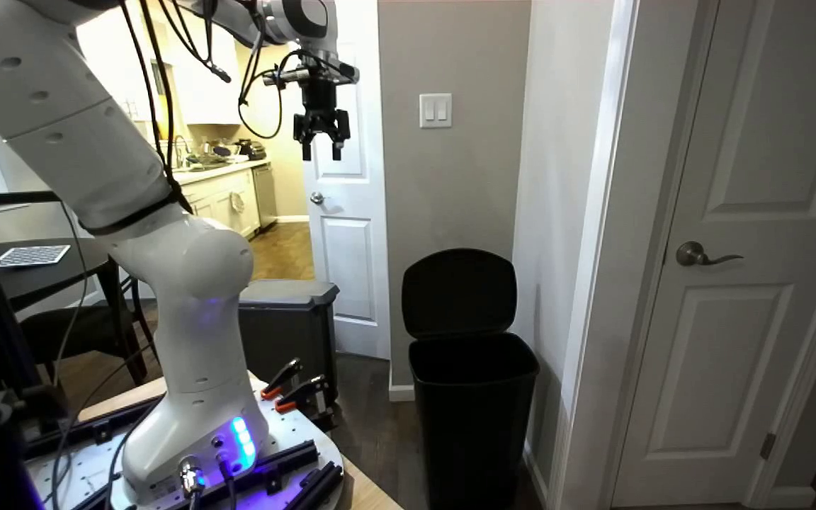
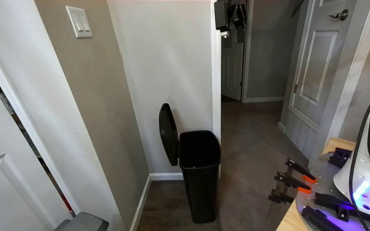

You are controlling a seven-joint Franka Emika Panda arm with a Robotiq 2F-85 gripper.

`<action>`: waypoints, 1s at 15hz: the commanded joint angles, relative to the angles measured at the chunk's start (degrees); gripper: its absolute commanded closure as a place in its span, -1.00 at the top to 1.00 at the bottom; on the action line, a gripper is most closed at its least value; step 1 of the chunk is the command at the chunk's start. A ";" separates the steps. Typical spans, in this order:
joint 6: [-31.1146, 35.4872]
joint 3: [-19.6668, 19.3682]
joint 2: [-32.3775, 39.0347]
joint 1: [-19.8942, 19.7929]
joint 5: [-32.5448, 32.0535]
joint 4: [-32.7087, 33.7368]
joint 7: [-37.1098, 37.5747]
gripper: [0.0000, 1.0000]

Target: Close the lid of the black bin

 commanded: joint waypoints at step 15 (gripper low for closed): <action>7.03 -4.07 37.70 1.01 -6.06 25.21 1.19 1.00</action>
